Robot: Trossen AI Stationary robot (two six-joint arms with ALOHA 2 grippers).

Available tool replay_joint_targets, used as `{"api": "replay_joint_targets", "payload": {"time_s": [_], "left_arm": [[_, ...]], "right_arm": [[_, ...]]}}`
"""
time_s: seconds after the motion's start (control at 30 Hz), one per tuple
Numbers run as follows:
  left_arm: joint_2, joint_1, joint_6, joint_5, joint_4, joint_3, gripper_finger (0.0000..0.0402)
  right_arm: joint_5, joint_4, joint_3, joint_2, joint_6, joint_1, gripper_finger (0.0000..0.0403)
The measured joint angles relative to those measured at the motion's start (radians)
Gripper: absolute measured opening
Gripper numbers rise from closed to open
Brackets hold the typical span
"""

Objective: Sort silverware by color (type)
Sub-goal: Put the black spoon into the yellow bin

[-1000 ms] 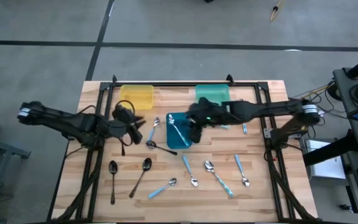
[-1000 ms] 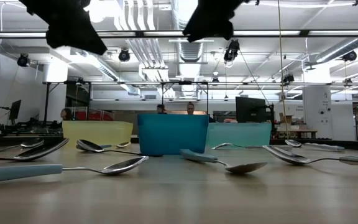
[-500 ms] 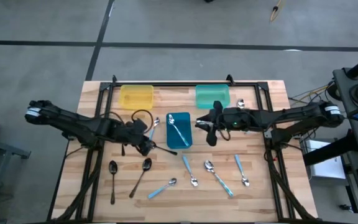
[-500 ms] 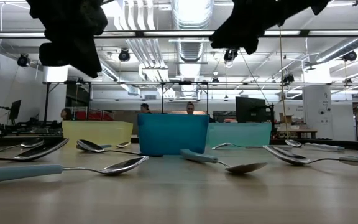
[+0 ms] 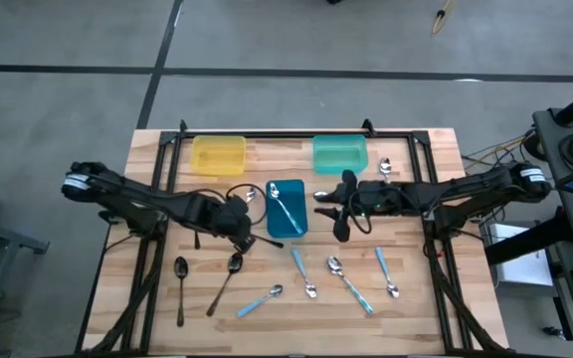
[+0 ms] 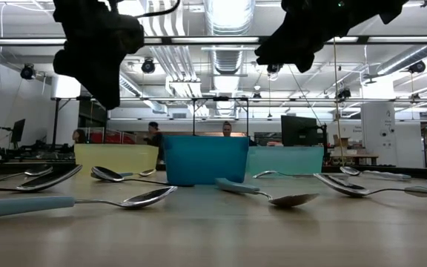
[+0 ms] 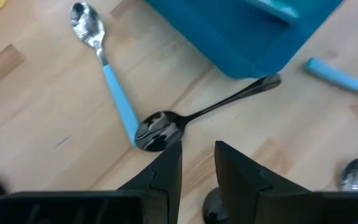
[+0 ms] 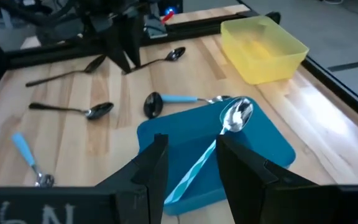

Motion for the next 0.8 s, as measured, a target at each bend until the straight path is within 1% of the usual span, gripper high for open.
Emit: {"api": "replay_joint_targets", "payload": {"time_s": [0.17,0.37,0.6,0.8], "left_arm": [[0.057,0.0,0.0,0.0,-0.074,0.057,0.0076],[0.097,0.0,-0.007,0.007,-0.098,0.096,0.0076],[0.109,0.017,-0.074,0.009,-0.103,0.098,0.0076],[0.107,0.035,-0.101,0.051,-0.134,0.098,0.0076]], "right_arm": [[-0.001,0.002,0.0,0.004,-0.058,0.002,0.0123],[0.0,-0.019,0.0,-0.046,-0.157,0.002,0.0123],[0.0,-0.081,0.0,-0.099,-0.232,0.001,0.0123],[0.001,-0.102,0.0,-0.1,-0.249,0.001,0.0123]]}}
